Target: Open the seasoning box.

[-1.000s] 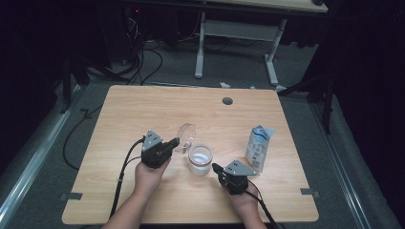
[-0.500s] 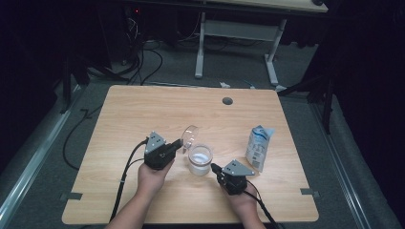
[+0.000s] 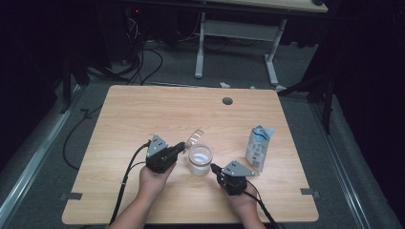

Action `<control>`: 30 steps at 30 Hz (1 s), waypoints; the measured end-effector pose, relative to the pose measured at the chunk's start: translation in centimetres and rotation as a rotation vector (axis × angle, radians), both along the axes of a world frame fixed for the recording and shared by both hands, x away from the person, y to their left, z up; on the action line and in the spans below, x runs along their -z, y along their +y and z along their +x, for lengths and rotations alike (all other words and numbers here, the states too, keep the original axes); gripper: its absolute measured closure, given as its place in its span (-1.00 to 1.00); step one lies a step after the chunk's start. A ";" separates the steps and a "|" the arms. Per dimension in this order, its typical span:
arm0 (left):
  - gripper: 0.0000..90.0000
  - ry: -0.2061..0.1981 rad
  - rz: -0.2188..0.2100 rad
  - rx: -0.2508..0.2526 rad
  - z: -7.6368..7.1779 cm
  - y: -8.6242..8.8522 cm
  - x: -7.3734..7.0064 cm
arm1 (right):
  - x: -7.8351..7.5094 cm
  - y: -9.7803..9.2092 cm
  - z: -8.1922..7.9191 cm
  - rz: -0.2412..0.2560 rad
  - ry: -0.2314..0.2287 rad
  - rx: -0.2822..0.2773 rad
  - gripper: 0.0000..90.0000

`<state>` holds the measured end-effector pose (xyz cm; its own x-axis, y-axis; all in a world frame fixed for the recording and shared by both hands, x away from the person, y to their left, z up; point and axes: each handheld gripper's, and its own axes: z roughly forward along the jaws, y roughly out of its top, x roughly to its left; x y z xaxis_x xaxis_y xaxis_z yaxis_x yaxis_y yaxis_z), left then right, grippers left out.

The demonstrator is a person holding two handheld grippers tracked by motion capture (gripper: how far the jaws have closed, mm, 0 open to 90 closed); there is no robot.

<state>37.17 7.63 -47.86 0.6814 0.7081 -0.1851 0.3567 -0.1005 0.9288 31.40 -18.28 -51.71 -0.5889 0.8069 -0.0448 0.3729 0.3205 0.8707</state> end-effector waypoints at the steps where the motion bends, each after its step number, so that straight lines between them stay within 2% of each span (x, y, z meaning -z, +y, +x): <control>1: 1.00 -0.001 0.001 0.003 -0.1 -0.1 0.0 | 0.0 0.0 0.0 -0.001 -0.001 -0.001 1.00; 18: 1.00 -0.003 0.017 -0.002 -0.4 0.1 0.5 | -0.1 -0.2 -0.3 -0.009 -0.008 -0.002 1.00; 30: 1.00 0.012 0.031 -0.007 -0.6 0.4 1.3 | 0.0 -0.7 -0.4 -0.009 -0.005 0.005 1.00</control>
<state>36.55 8.06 -49.13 0.6745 0.7182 -0.1712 0.3688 -0.1270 0.9208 30.97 -19.02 -51.71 -0.5850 0.8091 -0.0551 0.3701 0.3268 0.8696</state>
